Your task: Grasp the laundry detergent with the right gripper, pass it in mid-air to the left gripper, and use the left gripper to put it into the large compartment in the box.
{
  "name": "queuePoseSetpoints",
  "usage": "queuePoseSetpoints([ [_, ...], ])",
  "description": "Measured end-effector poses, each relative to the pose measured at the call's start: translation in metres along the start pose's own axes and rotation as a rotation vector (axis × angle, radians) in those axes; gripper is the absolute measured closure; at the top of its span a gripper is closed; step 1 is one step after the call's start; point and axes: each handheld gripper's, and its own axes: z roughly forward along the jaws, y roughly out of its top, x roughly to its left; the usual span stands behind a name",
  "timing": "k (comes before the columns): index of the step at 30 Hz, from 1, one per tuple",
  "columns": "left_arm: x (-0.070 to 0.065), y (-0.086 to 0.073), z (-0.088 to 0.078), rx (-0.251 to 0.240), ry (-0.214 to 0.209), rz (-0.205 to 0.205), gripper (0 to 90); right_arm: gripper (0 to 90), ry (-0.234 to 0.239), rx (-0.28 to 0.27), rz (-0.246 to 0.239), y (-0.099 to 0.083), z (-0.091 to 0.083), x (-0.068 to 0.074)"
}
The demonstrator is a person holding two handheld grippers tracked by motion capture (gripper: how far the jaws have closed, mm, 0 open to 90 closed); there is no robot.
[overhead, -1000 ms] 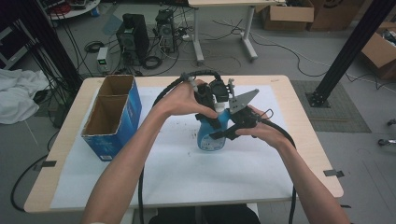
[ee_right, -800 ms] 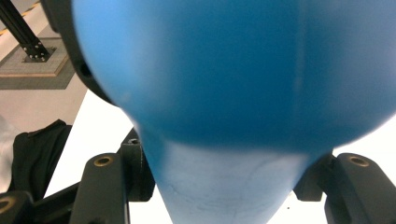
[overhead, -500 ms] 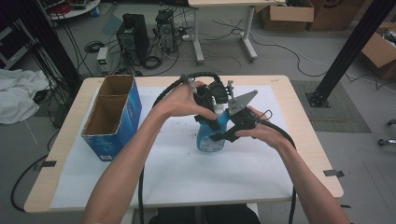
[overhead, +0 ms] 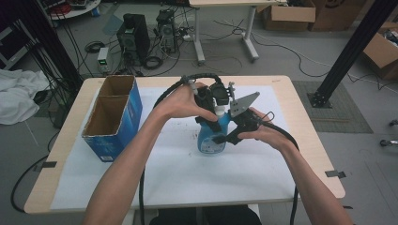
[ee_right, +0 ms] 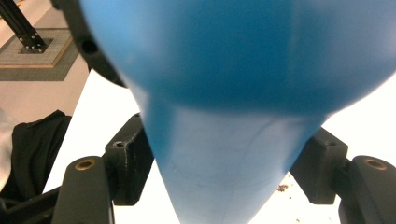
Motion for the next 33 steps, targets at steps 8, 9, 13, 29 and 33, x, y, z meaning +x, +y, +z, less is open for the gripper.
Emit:
queuePoseSetpoints([
  [8, -0.001, -0.001, -0.003, 0.0, -0.001, 0.001, 37.4, 28.7, -0.01, -0.003, 0.004, 0.0, -0.004, 0.0],
  [9, -0.001, -0.001, -0.003, 0.0, 0.001, 0.001, 37.4, 28.5, -0.008, -0.005, 0.005, 0.0, -0.004, 0.001],
  [13, -0.002, -0.002, -0.004, -0.006, 0.003, -0.006, 37.4, 27.5, -0.009, -0.003, 0.005, 0.0, -0.005, 0.001],
  [29, 0.001, -0.006, -0.01, -0.009, 0.013, -0.042, 37.4, 15.3, -0.067, 0.08, 0.045, -0.01, -0.023, 0.001],
  [33, 0.004, -0.007, -0.016, -0.013, 0.031, -0.104, 37.4, 15.4, -0.104, 0.136, 0.07, -0.014, -0.031, 0.001],
])
